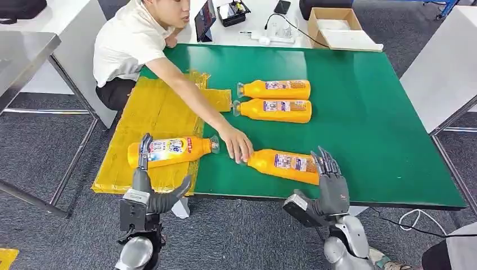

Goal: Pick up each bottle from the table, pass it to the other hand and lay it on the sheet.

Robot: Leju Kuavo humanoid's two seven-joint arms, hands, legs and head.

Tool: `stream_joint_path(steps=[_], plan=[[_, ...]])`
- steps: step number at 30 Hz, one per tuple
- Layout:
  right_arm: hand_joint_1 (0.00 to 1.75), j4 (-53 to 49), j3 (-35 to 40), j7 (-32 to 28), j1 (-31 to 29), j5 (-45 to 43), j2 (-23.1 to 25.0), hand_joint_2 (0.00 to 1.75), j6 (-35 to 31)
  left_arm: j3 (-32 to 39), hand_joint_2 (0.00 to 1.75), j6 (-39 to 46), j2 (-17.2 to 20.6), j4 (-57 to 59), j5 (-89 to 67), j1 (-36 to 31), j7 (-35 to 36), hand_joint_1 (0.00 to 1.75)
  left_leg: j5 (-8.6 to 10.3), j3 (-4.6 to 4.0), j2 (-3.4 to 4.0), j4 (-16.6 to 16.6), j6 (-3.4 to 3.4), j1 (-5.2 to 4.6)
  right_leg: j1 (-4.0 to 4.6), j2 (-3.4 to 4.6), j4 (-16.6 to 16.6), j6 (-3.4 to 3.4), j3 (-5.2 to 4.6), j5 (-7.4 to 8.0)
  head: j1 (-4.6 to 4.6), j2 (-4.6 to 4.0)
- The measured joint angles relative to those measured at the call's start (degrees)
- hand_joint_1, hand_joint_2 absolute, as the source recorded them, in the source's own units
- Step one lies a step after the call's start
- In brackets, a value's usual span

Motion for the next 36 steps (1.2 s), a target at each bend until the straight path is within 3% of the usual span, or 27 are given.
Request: stream_joint_path(steps=[10,19,23,30,36], plan=[[0.0,13.72,0.46,2.65,-10.15,3.48,0.17,1.75,0.72,-1.49,1.75,0.05,-0.09,1.97,1.37,-3.2,0.26,0.0,0.0,-0.01,-0.02,0.01,0.0,0.0,0.0,0.0,0.01,0.01,0.0,0.01,0.0,0.0],[0.0,19.39,1.22,4.07,-13.49,4.07,0.61,1.75,2.2,-2.36,1.75,-1.33,-0.11,3.23,3.25,-4.23,0.33,0.0,0.0,-0.02,-0.03,0.01,-0.01,0.0,0.0,-0.01,0.01,0.01,0.0,0.0,0.0,0.0],[0.0,22.47,2.23,8.67,-15.27,6.62,1.02,1.75,5.43,-2.47,1.75,-2.75,-0.11,3.37,4.39,-4.45,0.98,0.0,0.0,-0.02,-0.02,0.01,-0.01,0.0,0.0,0.0,0.01,0.01,0.0,0.0,0.0,0.0],[0.0,23.94,5.27,18.63,-17.71,9.51,1.88,1.75,16.77,-2.47,1.75,-5.88,-0.11,1.9,4.48,-2.26,3.04,0.0,-0.07,0.3,0.25,0.01,-0.03,0.01,0.01,0.11,-0.02,0.0,0.18,-0.01,0.0,0.0],[0.0,23.96,7.04,22.28,-18.83,9.97,1.81,1.75,19.72,-2.47,1.75,-6.44,-0.57,1.01,3.95,-0.9,3.39,0.0,-0.12,0.58,0.23,0.0,-0.03,0.01,0.01,0.19,-0.04,-0.02,0.41,-0.01,-0.02,0.0]])
